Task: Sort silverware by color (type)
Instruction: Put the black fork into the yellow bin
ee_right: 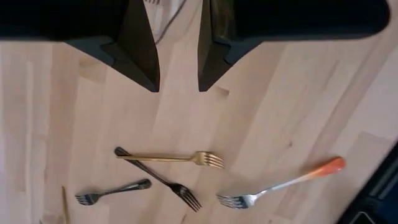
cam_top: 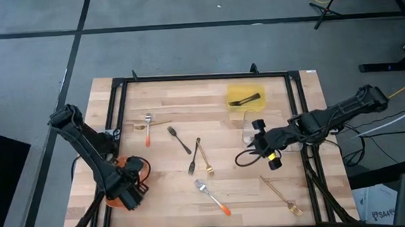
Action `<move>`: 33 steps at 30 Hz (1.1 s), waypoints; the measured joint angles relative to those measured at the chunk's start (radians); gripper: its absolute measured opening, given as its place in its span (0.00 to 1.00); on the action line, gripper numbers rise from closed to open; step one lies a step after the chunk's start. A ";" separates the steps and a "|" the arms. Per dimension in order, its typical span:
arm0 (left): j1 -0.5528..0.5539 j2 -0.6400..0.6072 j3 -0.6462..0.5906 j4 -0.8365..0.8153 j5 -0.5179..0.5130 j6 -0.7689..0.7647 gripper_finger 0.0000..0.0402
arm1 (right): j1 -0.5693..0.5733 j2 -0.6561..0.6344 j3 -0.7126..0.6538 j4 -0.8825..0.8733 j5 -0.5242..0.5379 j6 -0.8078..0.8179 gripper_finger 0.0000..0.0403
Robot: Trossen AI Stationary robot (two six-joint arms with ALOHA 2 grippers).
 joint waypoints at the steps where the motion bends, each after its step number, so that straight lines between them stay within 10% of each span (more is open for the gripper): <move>1: -0.005 0.000 -0.017 0.020 0.000 0.000 0.01 | 0.006 0.000 0.000 0.000 0.000 0.003 0.25; 33: -0.014 -0.002 -0.342 0.412 0.155 -0.009 0.02 | 0.022 0.000 0.000 0.000 0.000 0.005 0.25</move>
